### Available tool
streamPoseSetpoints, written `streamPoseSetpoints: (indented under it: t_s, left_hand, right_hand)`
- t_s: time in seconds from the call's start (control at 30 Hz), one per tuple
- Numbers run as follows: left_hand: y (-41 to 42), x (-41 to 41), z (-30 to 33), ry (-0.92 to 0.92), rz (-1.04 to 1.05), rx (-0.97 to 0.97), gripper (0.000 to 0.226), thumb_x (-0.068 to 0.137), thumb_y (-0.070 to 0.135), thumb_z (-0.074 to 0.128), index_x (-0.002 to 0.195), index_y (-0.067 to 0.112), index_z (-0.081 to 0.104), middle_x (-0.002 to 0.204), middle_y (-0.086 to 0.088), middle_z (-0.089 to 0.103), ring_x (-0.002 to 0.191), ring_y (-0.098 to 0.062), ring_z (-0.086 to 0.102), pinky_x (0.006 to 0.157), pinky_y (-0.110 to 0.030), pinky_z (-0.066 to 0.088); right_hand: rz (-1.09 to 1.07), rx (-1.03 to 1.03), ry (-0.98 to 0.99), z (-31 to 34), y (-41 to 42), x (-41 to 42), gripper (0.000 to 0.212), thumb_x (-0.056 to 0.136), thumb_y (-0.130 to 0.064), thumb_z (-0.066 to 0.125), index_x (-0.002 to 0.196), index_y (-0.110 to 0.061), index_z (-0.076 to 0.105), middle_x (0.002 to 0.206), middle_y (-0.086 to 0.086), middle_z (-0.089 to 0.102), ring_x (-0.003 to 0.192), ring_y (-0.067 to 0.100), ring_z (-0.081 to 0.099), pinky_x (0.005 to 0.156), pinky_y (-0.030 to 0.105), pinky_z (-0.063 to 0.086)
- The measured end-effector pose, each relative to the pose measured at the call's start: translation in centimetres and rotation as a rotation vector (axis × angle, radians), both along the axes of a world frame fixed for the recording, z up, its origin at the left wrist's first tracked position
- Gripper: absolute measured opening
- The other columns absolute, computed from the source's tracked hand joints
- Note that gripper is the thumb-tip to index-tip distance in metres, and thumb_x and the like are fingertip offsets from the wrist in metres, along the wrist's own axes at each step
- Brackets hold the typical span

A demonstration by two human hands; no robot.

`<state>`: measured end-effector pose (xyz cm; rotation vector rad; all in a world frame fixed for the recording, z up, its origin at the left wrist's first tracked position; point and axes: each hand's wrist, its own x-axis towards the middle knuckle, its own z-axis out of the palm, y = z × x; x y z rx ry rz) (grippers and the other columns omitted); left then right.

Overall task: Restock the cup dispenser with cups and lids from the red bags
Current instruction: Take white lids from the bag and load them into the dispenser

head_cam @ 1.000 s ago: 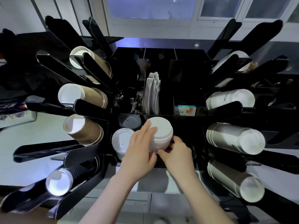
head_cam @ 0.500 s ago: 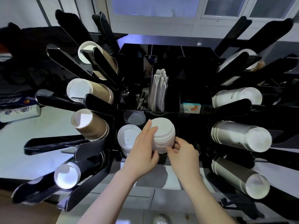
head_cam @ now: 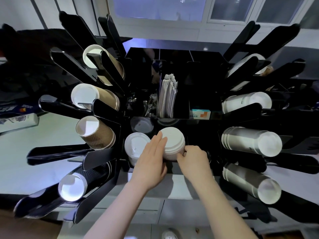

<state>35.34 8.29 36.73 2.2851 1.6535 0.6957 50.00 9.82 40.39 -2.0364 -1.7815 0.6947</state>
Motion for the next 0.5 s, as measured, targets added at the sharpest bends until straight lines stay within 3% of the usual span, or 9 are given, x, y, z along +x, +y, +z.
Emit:
streamPoseSetpoints:
  t_s: [0.13, 0.3, 0.4, 0.5]
  left_hand:
    - [-0.7, 0.2, 0.1, 0.125, -0.004, 0.036, 0.078, 0.078, 0.003, 0.056, 0.148, -0.001, 0.021, 0.157, -0.018, 0.010, 0.145, -0.038, 0.013, 0.118, -0.040, 0.012]
    - [-0.9, 0.5, 0.5, 0.240, 0.011, 0.104, 0.078, 0.063, 0.001, 0.069, 0.135, -0.010, 0.043, 0.144, -0.028, 0.038, 0.131, -0.046, 0.041, 0.104, -0.053, 0.039]
    - [-0.6, 0.3, 0.9, 0.273, 0.013, 0.065, 0.077, 0.076, 0.008, 0.057, 0.145, -0.003, 0.027, 0.155, -0.021, 0.020, 0.143, -0.039, 0.020, 0.114, -0.049, 0.024]
    - [-0.5, 0.6, 0.9, 0.357, 0.029, 0.045, 0.073, 0.076, 0.013, 0.059, 0.144, 0.004, 0.035, 0.153, -0.016, 0.029, 0.142, -0.036, 0.025, 0.113, -0.051, 0.026]
  right_hand:
    - [-0.042, 0.098, -0.084, -0.9, -0.2, -0.3, 0.015, 0.087, -0.029, 0.063, 0.089, -0.015, 0.058, 0.090, 0.007, 0.066, 0.089, 0.028, 0.060, 0.065, 0.028, 0.038]
    - [-0.065, 0.166, -0.013, -1.0, -0.1, 0.0, 0.014, 0.082, -0.026, 0.070, 0.082, -0.016, 0.059, 0.077, -0.002, 0.066, 0.082, 0.023, 0.062, 0.064, 0.025, 0.039]
    - [-0.058, 0.264, 0.052, -1.0, -0.8, 0.2, 0.016, 0.080, -0.015, 0.072, 0.084, -0.015, 0.056, 0.074, -0.006, 0.060, 0.079, 0.020, 0.061, 0.065, 0.025, 0.038]
    - [-0.051, 0.377, 0.019, -1.2, -1.2, 0.6, 0.021, 0.080, -0.006, 0.071, 0.088, -0.013, 0.054, 0.092, -0.001, 0.048, 0.080, 0.025, 0.057, 0.068, 0.031, 0.042]
